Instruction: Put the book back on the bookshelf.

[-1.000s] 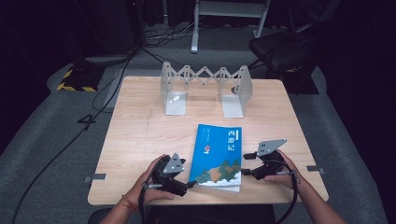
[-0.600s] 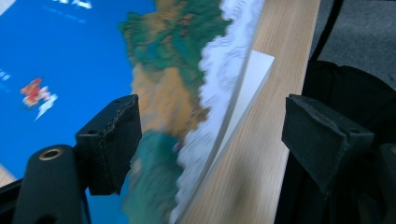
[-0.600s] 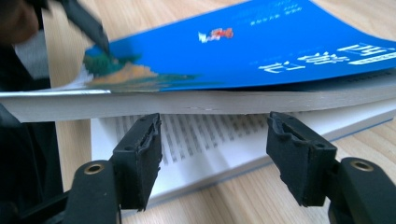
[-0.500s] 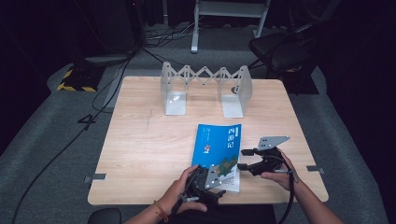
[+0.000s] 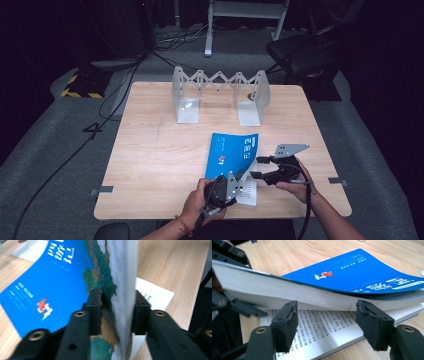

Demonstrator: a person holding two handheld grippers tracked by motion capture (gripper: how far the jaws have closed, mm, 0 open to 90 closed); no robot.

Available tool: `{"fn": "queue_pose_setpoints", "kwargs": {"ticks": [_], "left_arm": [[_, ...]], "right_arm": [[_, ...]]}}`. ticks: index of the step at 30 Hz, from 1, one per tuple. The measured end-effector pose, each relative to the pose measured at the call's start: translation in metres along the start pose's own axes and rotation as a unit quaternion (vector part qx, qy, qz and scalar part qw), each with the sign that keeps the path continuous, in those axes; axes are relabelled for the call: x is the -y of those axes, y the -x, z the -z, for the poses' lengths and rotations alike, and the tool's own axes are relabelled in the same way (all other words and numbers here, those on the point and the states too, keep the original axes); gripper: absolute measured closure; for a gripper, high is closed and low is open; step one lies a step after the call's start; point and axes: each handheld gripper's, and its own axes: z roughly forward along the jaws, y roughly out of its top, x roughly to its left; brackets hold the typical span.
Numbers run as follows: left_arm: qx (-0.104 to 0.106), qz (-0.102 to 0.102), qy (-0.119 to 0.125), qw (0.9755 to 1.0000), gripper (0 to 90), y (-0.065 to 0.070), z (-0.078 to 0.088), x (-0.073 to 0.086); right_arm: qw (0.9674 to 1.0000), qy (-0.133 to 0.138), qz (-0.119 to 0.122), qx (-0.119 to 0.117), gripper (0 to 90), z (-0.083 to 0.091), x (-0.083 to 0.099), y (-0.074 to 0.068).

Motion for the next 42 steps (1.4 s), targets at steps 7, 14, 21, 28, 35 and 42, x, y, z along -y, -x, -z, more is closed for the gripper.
{"fn": "queue_pose_setpoints", "kwargs": {"ticks": [7, 14, 21, 28, 35, 42], "left_arm": [[0.007, -0.022, 0.003, 0.9997, 79.2, -0.018, 0.011, 0.007], [0.044, -0.041, 0.014, 0.9981, 79.0, -0.048, 0.029, 0.028], [0.055, -0.058, 0.008, 0.9968, 78.5, -0.068, 0.04, 0.04], [0.064, -0.047, 0.013, 0.9968, 76.6, -0.083, 0.047, 0.053], [0.073, -0.029, 0.017, 0.9967, 75.9, -0.097, 0.053, 0.056], [0.074, -0.025, 0.016, 0.9968, 74.9, -0.103, 0.056, 0.06]], "right_arm": [[0.9998, 0.009, -0.008, -0.014, 31.8, -0.003, 0.002, 0.003], [0.9994, 0.013, 0.032, -0.007, 32.6, 0.009, 0.003, -0.002], [0.9937, 0.04, 0.102, -0.025, 31.2, 0.002, -0.027, -0.021], [0.988, 0.002, 0.148, -0.045, 31.5, -0.042, -0.038, -0.031], [0.9858, -0.022, 0.158, -0.054, 32.6, -0.062, -0.036, -0.015], [0.9848, -0.035, 0.17, -0.002, 31.9, -0.074, -0.031, -0.001]]}}
